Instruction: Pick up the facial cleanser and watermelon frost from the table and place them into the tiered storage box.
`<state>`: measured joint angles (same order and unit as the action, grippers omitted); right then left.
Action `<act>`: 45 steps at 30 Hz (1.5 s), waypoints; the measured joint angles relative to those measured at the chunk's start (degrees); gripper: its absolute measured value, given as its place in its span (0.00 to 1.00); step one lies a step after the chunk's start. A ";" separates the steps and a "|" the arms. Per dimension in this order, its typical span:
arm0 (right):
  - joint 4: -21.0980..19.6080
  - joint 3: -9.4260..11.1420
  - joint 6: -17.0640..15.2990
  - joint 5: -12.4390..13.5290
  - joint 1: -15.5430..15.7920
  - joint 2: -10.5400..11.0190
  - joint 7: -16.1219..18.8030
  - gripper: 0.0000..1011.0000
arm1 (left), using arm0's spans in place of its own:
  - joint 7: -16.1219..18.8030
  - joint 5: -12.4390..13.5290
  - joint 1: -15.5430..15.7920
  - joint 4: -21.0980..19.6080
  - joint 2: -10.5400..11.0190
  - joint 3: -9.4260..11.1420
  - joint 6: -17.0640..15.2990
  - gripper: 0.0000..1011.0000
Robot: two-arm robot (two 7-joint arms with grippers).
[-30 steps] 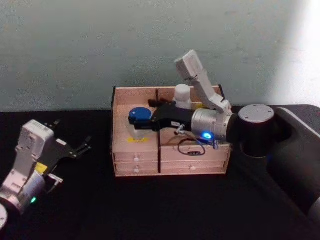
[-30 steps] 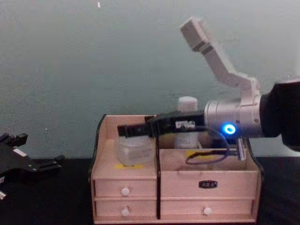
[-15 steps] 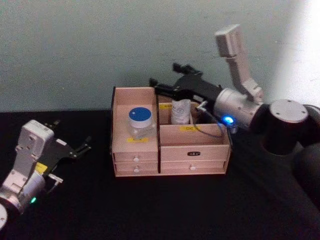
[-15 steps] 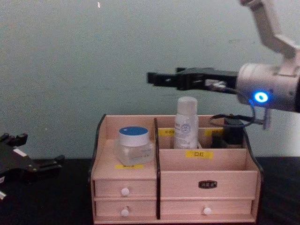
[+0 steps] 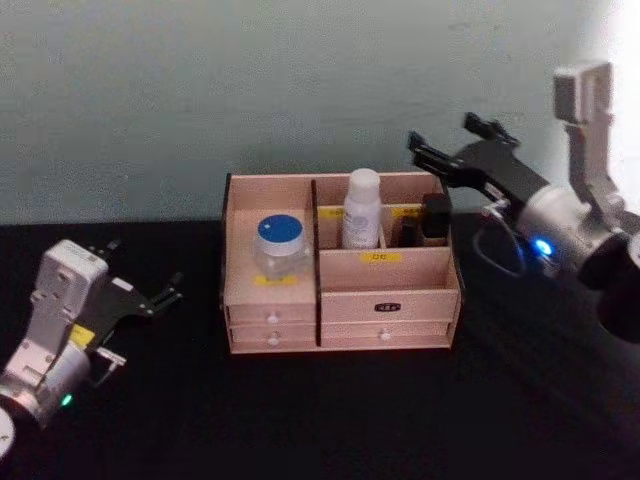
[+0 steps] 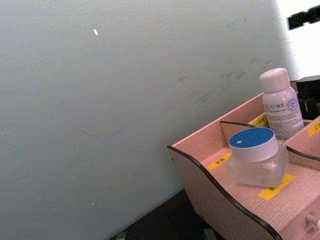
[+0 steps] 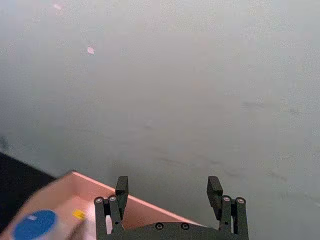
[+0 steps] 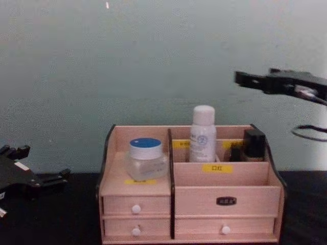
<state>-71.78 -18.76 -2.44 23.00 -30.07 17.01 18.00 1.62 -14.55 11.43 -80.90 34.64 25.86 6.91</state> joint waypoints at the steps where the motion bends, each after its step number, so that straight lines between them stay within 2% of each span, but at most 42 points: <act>1: -0.39 0.79 -0.01 -0.32 0.93 0.25 -1.03 0.99 | 0.00 0.00 0.00 0.00 0.00 0.00 0.00 0.99; 6: -0.77 2.52 1.01 -2.19 3.69 0.27 -5.08 0.99 | 0.00 0.00 0.00 0.00 0.00 0.00 0.00 0.99; 10: -0.50 4.19 2.65 -3.91 6.04 -0.75 -9.36 0.99 | 0.00 0.00 0.00 0.00 0.00 0.00 0.00 0.99; 17: 1.08 5.93 3.74 -5.21 8.04 -2.40 -12.64 0.99 | 0.00 0.00 0.00 0.00 0.00 0.00 0.00 0.99; 32: 4.91 6.95 2.13 -7.75 8.85 -4.48 -13.70 0.99 | 0.00 0.00 0.00 0.00 0.00 0.00 0.00 0.99; 40: 5.36 7.31 0.50 -8.86 8.94 -4.78 -13.27 0.99 | 0.00 0.00 0.00 0.00 0.00 0.00 0.00 0.99; 45: 5.37 7.30 0.54 -8.84 8.95 -4.78 -13.24 0.99 | 0.00 0.00 0.00 0.00 0.00 0.00 0.00 0.99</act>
<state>-66.41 -11.46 -1.90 14.16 -21.12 12.23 4.76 1.62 -14.55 11.43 -80.90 34.64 25.86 6.91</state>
